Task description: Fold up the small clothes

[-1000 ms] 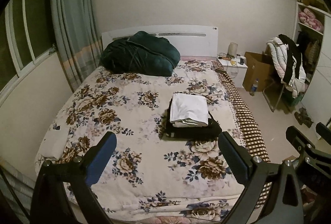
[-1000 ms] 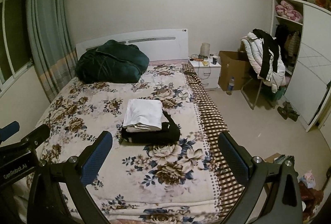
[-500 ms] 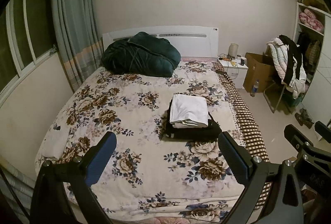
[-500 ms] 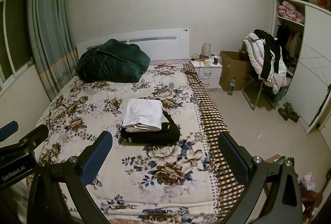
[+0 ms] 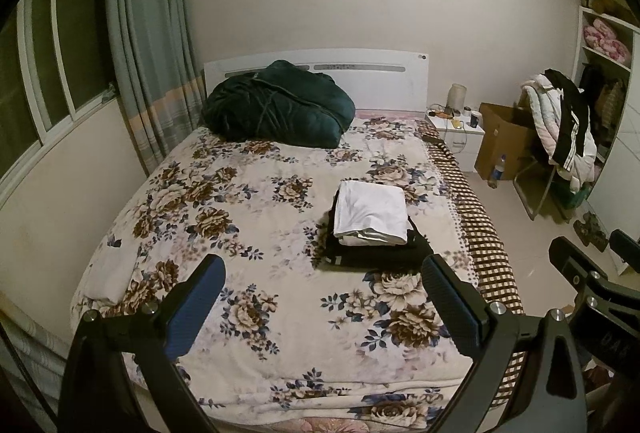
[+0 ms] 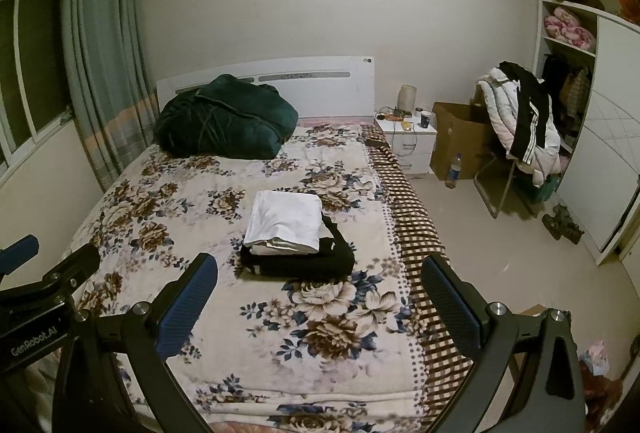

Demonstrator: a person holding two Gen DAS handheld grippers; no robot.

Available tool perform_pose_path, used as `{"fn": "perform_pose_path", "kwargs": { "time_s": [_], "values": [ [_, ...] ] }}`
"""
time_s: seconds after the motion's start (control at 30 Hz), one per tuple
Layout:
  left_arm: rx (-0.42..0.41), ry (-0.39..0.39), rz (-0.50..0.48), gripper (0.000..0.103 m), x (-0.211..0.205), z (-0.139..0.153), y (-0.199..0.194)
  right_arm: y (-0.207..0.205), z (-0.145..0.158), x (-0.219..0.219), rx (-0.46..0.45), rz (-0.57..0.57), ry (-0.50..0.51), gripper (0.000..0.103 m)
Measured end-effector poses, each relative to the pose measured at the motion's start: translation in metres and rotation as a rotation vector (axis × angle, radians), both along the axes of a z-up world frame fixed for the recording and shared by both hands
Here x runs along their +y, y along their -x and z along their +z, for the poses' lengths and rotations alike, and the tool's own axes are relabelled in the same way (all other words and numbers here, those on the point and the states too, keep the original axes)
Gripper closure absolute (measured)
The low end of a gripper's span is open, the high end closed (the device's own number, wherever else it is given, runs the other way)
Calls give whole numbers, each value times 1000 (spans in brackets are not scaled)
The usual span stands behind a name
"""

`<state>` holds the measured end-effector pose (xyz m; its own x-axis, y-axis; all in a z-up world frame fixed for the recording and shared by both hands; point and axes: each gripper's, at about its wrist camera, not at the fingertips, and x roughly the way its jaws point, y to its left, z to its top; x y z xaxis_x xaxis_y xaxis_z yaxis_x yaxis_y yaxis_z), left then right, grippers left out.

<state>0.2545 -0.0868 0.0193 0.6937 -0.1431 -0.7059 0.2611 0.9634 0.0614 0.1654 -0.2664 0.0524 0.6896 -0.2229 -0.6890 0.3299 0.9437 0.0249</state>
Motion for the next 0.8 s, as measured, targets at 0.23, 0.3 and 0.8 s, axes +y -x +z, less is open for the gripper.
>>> {"fn": "perform_pose_path", "kwargs": {
  "time_s": [0.23,0.3,0.8],
  "values": [
    [-4,1,10,3,-2,1,5,0,0,0,0,0,0,0],
    [-3,2,10,3,-2,1,5,0,0,1,2,0,1,0],
    [-7,-2,11,3,0,2,6,1,-2,0,4,15,-6,0]
  ]
}}
